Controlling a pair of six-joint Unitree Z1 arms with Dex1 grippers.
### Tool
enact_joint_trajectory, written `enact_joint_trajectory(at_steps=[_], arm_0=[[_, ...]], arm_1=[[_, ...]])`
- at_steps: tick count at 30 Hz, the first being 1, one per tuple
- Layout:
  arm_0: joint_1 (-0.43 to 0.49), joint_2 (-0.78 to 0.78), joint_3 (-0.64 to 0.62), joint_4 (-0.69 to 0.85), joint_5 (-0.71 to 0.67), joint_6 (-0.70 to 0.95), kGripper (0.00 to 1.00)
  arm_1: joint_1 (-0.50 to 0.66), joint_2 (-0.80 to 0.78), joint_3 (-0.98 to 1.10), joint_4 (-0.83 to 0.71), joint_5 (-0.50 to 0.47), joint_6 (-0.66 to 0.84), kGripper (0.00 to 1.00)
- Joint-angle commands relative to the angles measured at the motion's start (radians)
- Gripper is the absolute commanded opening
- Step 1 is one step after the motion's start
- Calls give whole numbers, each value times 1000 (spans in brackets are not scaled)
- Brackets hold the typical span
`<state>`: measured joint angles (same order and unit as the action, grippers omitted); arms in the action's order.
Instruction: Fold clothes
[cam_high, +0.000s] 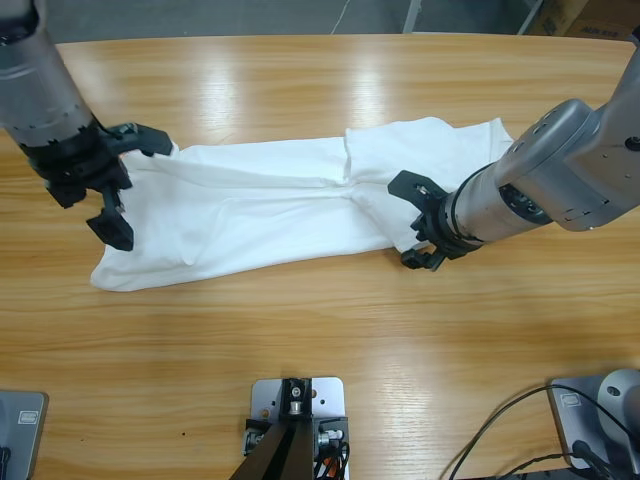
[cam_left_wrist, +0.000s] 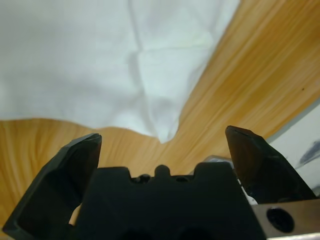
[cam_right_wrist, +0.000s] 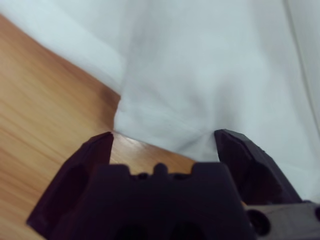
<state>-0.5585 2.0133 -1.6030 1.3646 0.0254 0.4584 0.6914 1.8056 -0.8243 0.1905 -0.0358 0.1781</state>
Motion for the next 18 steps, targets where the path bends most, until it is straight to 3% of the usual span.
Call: enact_joint_trajectory(at_steps=[1,10,18], arm_0=[[-38,139,36,-12,-33,11,962],[50,204,43,-36,-113,1,959],[55,261,58,-35,-163,0,954]], arm_1=[[7,-35,37,-2,4,2,825],[7,-43,46,0,2,3,822],[7,-43,46,0,2,3,823]])
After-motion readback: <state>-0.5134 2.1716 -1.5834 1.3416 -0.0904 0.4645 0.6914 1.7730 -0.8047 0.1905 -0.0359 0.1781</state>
